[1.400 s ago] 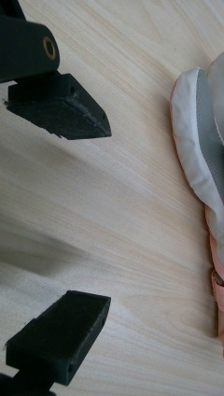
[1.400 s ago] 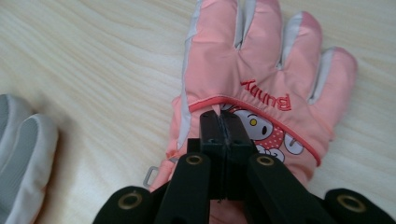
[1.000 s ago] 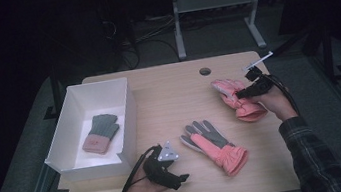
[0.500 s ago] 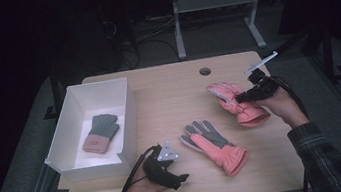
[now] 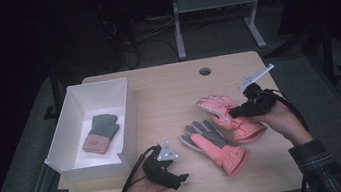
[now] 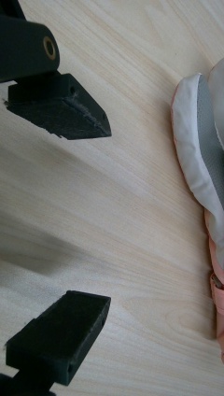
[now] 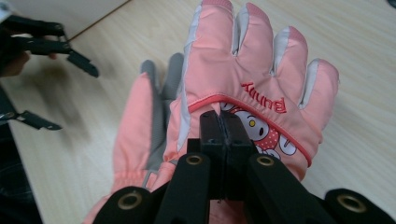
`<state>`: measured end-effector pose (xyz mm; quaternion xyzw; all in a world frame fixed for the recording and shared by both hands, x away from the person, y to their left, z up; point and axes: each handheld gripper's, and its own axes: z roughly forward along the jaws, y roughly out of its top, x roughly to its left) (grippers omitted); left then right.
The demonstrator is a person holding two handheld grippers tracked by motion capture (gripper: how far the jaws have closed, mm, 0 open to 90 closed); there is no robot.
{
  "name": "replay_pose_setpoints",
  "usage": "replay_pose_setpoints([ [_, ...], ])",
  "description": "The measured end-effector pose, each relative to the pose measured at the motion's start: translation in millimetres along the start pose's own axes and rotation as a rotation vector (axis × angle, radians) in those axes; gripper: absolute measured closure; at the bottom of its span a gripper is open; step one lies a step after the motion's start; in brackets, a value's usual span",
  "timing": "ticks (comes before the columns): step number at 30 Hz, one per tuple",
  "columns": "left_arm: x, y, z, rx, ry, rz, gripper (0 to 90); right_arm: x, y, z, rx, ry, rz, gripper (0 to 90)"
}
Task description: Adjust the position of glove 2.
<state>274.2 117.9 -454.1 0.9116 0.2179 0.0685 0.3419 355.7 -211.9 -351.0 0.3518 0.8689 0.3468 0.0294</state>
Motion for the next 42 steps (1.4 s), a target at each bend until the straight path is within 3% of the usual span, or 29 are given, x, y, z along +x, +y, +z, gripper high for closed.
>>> replay_pose_setpoints([
  [10, -0.2, -0.2, 0.5, -0.002, 0.002, -0.001, 15.2, 29.1, -4.5, 5.6, -0.004, 0.063, -0.064, 89.4],
  [19, -0.5, 0.0, 0.1, -0.001, 0.003, -0.001, 15.2, 42.7, -5.2, 15.7, 0.014, 0.094, -0.1, 89.5],
  [30, -0.8, 0.0, 0.1, 0.0, 0.005, -0.001, 15.2, 46.5, -0.2, 24.6, 0.019, 0.104, -0.119, 89.4],
  [42, -1.3, 0.0, 0.9, 0.005, 0.001, 0.001, 15.2, 45.6, -2.5, 44.6, 0.067, 0.117, -0.136, 89.3],
])
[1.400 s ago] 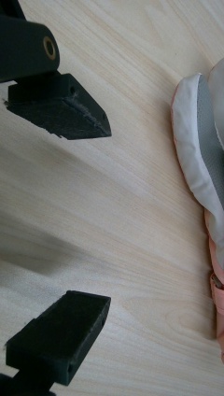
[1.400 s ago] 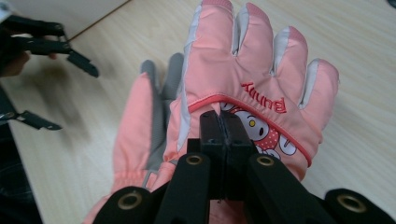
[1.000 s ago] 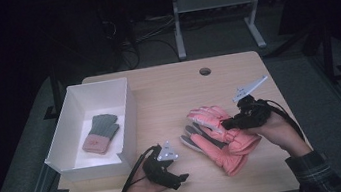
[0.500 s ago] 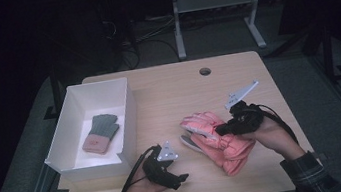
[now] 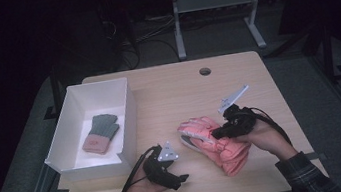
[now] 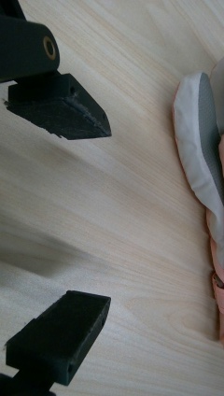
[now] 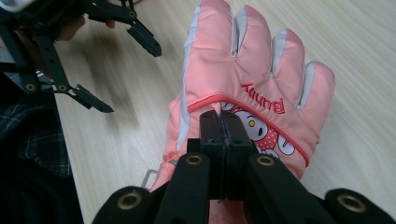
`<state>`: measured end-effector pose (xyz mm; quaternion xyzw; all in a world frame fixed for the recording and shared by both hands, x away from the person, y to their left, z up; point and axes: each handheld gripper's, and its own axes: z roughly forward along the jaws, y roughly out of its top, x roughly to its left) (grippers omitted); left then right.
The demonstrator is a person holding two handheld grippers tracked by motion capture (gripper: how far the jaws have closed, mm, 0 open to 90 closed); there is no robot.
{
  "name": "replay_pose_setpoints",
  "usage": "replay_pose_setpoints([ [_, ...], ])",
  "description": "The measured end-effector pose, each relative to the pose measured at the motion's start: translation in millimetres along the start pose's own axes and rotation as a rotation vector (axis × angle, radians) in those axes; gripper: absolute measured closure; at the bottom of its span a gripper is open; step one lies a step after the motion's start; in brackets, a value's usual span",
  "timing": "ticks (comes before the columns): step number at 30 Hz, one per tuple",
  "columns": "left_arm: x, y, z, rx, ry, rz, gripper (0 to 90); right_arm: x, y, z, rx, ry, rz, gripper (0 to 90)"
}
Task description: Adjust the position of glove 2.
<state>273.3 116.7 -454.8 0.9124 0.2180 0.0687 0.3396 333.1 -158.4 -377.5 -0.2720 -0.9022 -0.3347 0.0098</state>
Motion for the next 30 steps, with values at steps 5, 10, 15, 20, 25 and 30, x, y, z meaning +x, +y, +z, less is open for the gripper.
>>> replay_pose_setpoints([
  [5, 0.2, -0.1, -0.2, 0.004, 0.002, 0.0, 15.2, 0.9, -1.5, 10.1, 0.024, -0.001, -0.015, 89.3],
  [10, 0.8, -0.1, -0.3, 0.016, 0.003, 0.011, 15.2, 2.8, -3.7, 19.9, 0.062, -0.003, -0.009, 89.2],
  [15, 0.6, -0.1, -0.2, 0.022, 0.001, 0.011, 15.8, 4.5, -5.0, 24.9, 0.076, -0.009, -0.012, 87.7],
  [20, 0.5, 0.7, -4.6, -0.019, 0.01, -0.003, 23.4, 6.1, -4.7, 12.9, 0.01, -0.01, -0.013, 71.4],
  [25, 2.9, 1.2, -11.2, -0.039, 0.007, -0.036, 43.2, 6.0, -4.1, -10.4, -0.078, -0.05, -0.001, 69.7],
  [30, 3.4, 3.1, -14.9, -0.043, -0.018, -0.056, 76.1, -5.0, -15.3, -28.4, -0.13, -0.101, 0.017, 89.4],
])
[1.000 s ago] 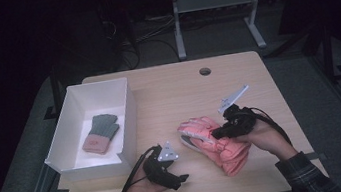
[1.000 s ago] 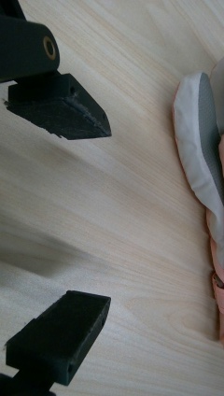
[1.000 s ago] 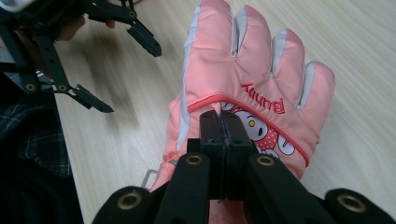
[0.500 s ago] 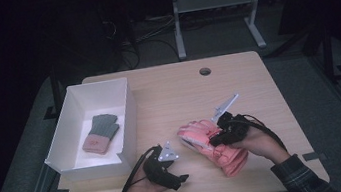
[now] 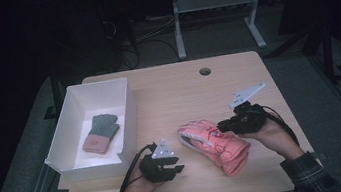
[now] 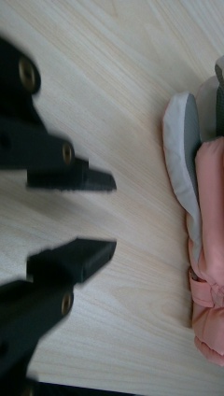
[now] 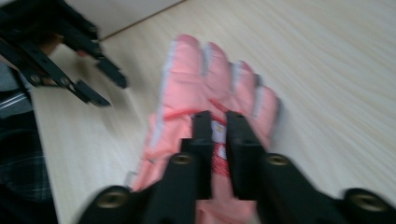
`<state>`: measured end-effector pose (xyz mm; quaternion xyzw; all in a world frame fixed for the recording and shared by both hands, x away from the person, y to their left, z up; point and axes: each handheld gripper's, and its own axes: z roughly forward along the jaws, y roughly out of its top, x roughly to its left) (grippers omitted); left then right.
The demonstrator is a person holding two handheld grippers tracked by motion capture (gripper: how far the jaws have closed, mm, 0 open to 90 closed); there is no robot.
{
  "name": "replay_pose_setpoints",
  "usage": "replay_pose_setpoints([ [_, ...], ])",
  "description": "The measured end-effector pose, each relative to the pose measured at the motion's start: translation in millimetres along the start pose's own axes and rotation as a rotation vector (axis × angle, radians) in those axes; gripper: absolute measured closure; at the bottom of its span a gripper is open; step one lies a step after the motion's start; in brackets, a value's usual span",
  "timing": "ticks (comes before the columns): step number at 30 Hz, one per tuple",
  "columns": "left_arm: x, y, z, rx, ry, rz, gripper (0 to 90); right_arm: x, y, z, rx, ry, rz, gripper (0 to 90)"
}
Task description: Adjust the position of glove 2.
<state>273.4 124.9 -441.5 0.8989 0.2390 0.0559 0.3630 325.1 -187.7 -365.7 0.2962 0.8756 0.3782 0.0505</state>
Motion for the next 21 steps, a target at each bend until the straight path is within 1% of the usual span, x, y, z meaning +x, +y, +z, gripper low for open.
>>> replay_pose_setpoints([
  [2, 0.5, 1.9, -1.3, 0.007, -0.008, -0.006, 86.2, -6.2, -7.5, -3.6, -0.004, -0.007, 0.005, 90.0],
  [3, 0.5, 1.9, -1.3, 0.007, -0.008, -0.006, 89.5, -9.0, -11.8, -5.3, 0.0, -0.013, 0.018, 89.9],
  [4, 1.7, 4.1, -0.8, 0.016, -0.015, -0.015, 89.6, -12.5, -17.2, -6.2, -0.008, -0.014, 0.029, 89.9],
  [5, 2.6, 5.1, -0.2, 0.025, -0.019, -0.01, 89.7, -15.6, -22.4, -7.3, -0.012, -0.017, 0.047, 89.9],
  [7, 3.1, 6.0, 0.7, 0.027, -0.016, -0.009, 89.7, -23.5, -33.1, -10.0, -0.024, -0.033, 0.06, 90.0],
  [8, 3.3, 8.1, 3.0, 0.031, -0.022, -0.007, 89.7, -27.6, -38.1, -11.4, -0.027, -0.04, 0.069, 90.0],
  [9, 3.3, 8.1, 3.0, 0.031, -0.022, -0.007, 89.6, -27.6, -38.1, -11.4, -0.027, -0.04, 0.069, 90.0],
  [10, 2.1, 11.7, 6.7, 0.029, -0.028, -0.008, 89.7, -33.4, -47.5, -12.6, -0.015, -0.049, 0.092, 90.0],
  [11, 2.1, 11.7, 6.7, 0.029, -0.028, -0.008, 89.7, -33.4, -47.5, -12.6, -0.015, -0.049, 0.092, 90.0],
  [12, 1.5, 16.4, 10.4, 0.041, -0.038, 0.011, 89.6, -36.5, -57.4, -11.6, -0.007, -0.048, 0.101, 90.0],
  [14, -0.1, 20.3, 15.4, 0.042, -0.04, 0.014, 89.6, -36.8, -66.7, -8.0, 0.002, -0.045, 0.098, 90.0],
  [15, 0.3, 21.8, 17.3, 0.048, -0.038, 0.024, 89.6, -37.0, -70.7, -5.9, 0.008, -0.034, 0.1, 90.0],
  [16, -0.3, 22.9, 20.1, 0.047, -0.046, 0.013, 89.6, -36.8, -74.0, -4.4, 0.015, -0.031, 0.105, 90.0],
  [17, -0.3, 22.9, 20.1, 0.047, -0.046, 0.013, 89.6, -37.4, -77.2, -3.1, 0.018, -0.03, 0.105, 90.0],
  [18, 0.3, 24.3, 23.9, 0.065, -0.05, 0.023, 89.6, -37.4, -77.2, -3.1, 0.018, -0.03, 0.105, 90.0],
  [19, 0.0, 24.9, 26.6, 0.065, -0.054, 0.015, 89.7, -37.2, -81.5, -1.4, 0.025, -0.027, 0.118, 90.0],
  [21, 0.2, 27.2, 31.8, 0.079, -0.062, 0.021, 89.6, -36.9, -85.6, 0.0, 0.035, -0.031, 0.118, 90.0],
])
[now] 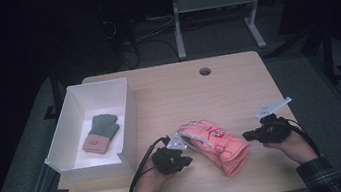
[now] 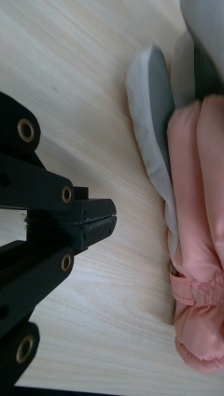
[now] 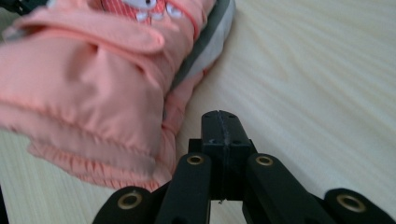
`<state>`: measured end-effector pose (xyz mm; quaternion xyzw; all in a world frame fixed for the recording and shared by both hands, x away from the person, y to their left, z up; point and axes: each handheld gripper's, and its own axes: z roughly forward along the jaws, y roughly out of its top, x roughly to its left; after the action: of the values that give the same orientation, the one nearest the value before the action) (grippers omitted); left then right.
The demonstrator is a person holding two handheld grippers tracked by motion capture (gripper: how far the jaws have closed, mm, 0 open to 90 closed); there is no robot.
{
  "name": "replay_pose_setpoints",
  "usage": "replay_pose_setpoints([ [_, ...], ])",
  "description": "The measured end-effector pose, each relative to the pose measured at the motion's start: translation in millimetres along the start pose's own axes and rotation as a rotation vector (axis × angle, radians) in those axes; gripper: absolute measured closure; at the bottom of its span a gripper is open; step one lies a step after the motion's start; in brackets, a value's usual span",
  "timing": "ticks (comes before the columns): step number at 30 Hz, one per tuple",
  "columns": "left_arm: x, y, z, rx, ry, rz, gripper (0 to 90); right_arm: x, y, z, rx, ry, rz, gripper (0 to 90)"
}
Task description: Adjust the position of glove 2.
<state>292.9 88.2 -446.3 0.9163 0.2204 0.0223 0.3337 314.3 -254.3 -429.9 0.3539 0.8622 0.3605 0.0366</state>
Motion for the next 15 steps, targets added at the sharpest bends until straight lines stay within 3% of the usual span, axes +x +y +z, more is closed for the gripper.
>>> replay_pose_setpoints([
  [8, -4.0, 14.9, 13.0, -0.017, -0.032, 0.012, 89.6, 8.4, -15.2, 10.3, 0.038, 0.019, -0.001, 90.0],
  [15, 0.9, 15.8, 11.8, -0.055, -0.028, -0.022, 89.6, 17.4, -19.4, 14.4, 0.046, 0.046, -0.008, 90.0],
])
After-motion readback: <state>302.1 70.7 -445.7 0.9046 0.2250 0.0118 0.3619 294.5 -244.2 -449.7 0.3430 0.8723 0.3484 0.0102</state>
